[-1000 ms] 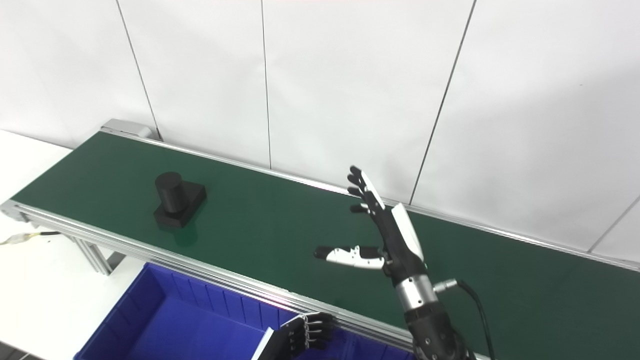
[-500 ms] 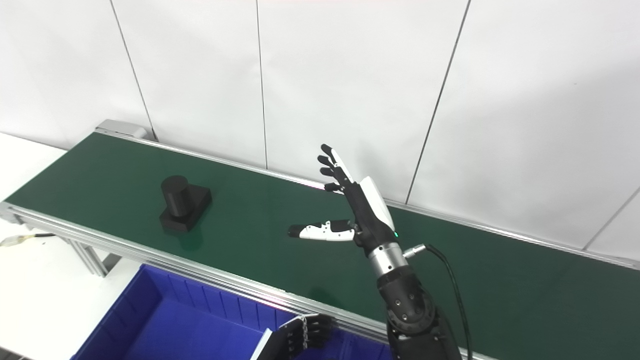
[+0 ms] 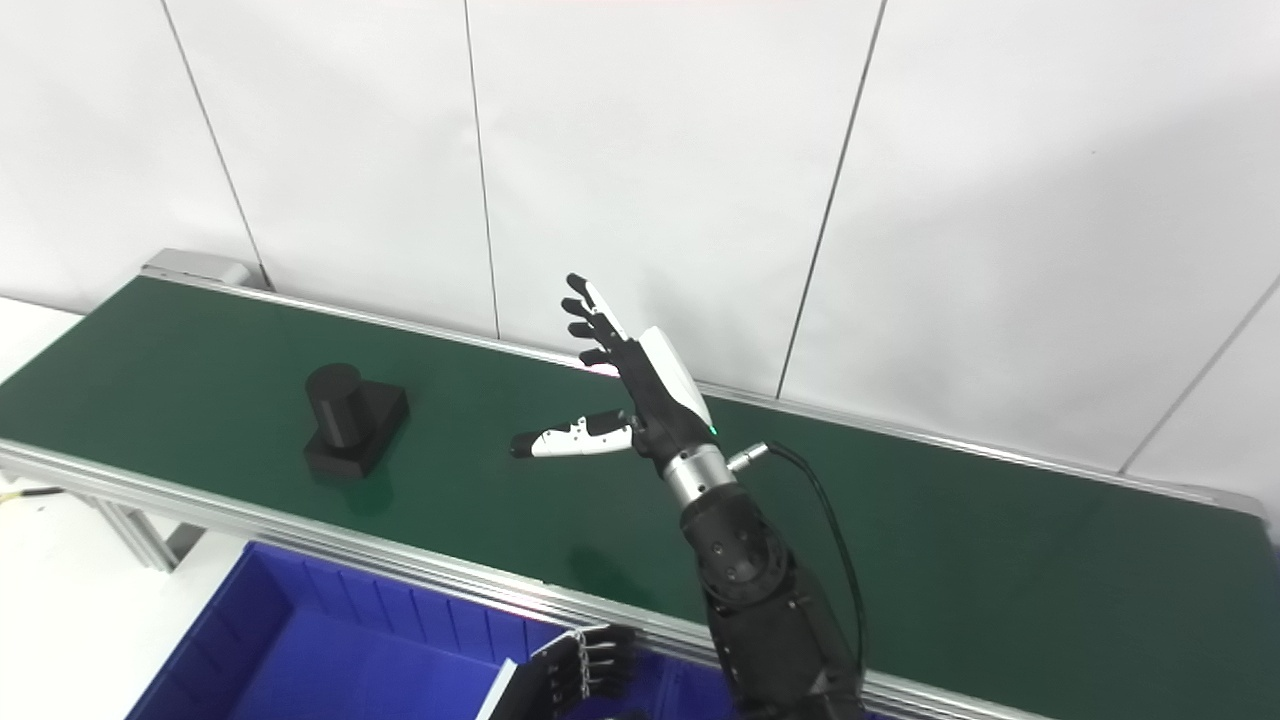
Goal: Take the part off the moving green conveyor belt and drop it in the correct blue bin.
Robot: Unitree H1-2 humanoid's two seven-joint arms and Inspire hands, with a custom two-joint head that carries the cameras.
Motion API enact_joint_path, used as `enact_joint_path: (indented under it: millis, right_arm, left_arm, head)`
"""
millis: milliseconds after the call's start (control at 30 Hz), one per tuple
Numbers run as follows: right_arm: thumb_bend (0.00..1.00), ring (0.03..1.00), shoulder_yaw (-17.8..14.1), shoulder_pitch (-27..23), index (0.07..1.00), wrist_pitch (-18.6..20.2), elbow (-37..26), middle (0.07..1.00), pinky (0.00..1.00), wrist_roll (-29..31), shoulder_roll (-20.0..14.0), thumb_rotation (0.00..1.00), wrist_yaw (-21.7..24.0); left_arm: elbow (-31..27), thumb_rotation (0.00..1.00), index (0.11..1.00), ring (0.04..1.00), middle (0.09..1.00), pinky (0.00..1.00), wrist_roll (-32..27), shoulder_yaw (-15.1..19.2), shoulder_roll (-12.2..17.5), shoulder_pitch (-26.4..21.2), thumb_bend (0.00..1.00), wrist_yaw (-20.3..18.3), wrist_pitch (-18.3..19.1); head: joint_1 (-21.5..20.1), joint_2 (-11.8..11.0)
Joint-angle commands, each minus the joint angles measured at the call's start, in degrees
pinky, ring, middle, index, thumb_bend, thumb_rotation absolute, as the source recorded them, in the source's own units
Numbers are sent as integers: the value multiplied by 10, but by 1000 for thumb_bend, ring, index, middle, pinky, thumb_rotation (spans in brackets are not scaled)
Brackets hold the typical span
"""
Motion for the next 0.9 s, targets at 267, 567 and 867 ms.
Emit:
enact_joint_path:
  millis: [267,567,867]
  right_arm:
    - [819,902,7,-51,1000,-46,47,943,788,-8,17,152,-38]
    - [836,940,11,-79,1000,-56,116,980,791,-4,29,201,-40]
    - [880,978,8,-107,1000,-85,186,1000,838,16,57,227,-28]
  left_arm:
    - [-14,0,715,676,696,673,-1,8,-5,-3,502,-19,-23]
    - [-14,0,714,660,688,656,5,6,3,-5,520,-19,-23]
    - [-24,0,702,648,677,636,0,8,7,0,541,-32,-23]
  head:
    - [2,2]
    - [10,1]
    - [19,1]
